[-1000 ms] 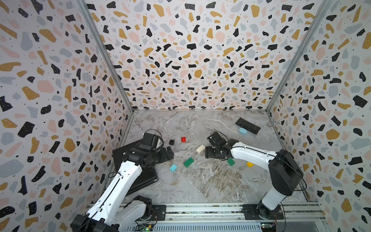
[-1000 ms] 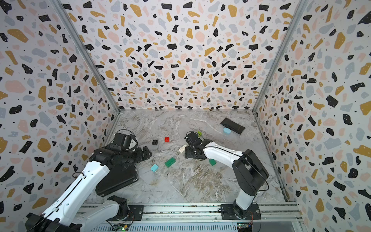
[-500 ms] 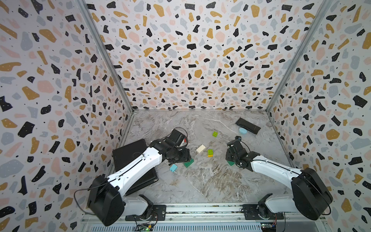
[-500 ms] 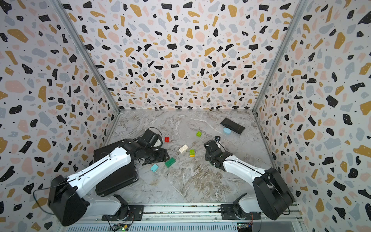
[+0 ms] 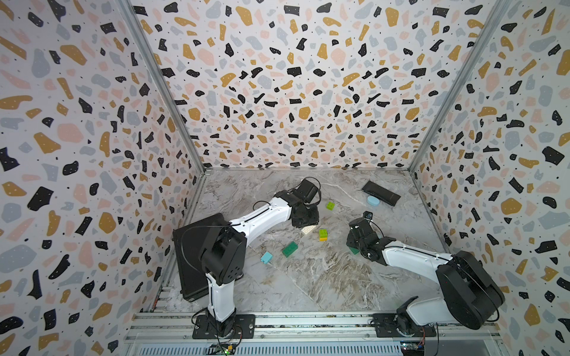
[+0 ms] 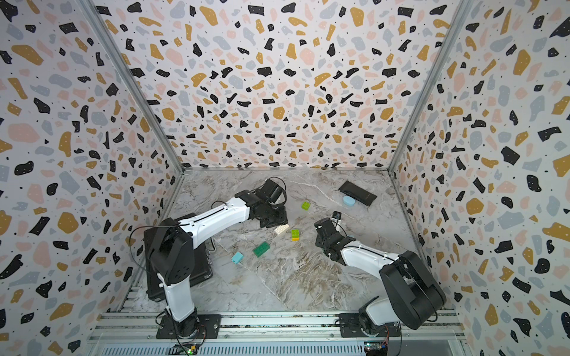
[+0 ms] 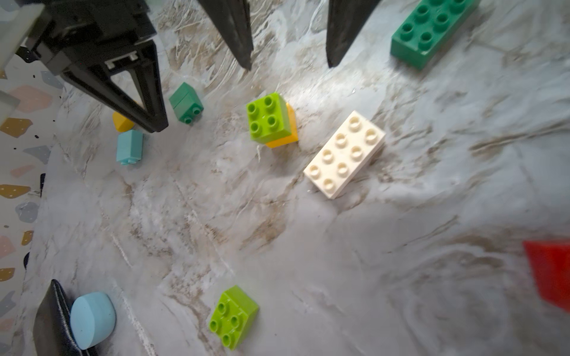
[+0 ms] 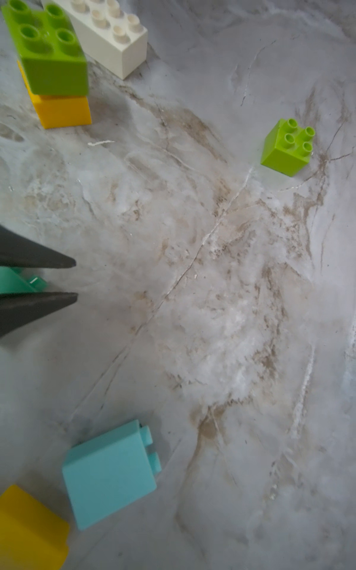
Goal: Assemble the letter h with lego
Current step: Move the lego brick at the center of the board.
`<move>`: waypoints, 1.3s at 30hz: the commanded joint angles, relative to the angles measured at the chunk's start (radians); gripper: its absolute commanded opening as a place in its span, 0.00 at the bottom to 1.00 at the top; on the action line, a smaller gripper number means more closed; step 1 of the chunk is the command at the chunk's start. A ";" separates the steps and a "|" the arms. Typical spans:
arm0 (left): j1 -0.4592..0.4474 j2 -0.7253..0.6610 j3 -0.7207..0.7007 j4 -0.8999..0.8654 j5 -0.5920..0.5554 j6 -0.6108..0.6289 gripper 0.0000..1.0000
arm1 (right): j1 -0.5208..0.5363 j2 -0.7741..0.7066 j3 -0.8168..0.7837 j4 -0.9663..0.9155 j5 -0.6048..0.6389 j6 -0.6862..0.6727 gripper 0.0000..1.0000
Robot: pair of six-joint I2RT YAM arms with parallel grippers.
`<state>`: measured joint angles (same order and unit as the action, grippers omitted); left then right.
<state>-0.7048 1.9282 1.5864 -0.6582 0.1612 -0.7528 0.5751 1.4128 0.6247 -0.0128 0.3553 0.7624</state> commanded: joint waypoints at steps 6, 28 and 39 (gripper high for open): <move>-0.045 0.114 0.098 -0.030 0.032 -0.032 0.38 | -0.004 0.018 0.049 0.008 0.001 -0.006 0.17; -0.055 0.188 0.133 -0.079 0.014 -0.011 0.27 | -0.006 0.062 0.083 -0.005 -0.048 -0.020 0.17; -0.069 0.190 0.077 -0.054 0.047 -0.025 0.21 | -0.006 0.069 0.089 -0.010 -0.053 -0.023 0.17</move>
<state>-0.7628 2.1189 1.6829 -0.7132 0.1944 -0.7792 0.5732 1.4815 0.6781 -0.0063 0.3012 0.7509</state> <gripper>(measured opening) 0.208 0.175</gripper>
